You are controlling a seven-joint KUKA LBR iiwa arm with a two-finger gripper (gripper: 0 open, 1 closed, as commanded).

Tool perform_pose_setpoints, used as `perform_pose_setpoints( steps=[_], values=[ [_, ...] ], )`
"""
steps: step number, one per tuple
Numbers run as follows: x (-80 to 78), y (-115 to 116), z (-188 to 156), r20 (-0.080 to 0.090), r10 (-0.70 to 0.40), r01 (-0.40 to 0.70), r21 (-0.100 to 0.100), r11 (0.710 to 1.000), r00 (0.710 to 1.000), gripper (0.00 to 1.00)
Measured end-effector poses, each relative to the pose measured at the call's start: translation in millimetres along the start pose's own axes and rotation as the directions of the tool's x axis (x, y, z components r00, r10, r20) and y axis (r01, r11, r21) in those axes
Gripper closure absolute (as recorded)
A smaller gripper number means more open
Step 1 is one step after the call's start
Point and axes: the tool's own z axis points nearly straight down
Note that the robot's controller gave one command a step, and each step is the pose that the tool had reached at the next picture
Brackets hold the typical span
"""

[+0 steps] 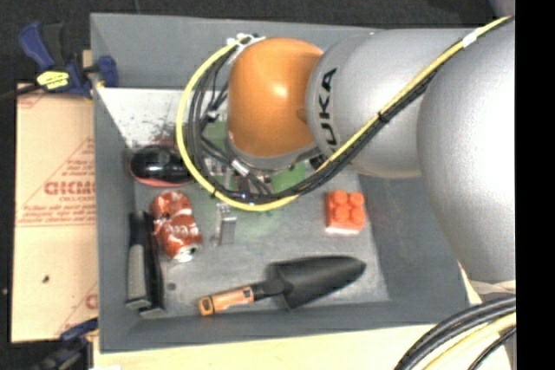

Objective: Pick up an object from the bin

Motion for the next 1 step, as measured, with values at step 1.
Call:
perform_pose_setpoints(
  steps=[1],
  values=[
    [-16.0,70.2,26.4,0.004,0.097,-0.097,-0.004,0.995,0.995,0.00]
  ],
)
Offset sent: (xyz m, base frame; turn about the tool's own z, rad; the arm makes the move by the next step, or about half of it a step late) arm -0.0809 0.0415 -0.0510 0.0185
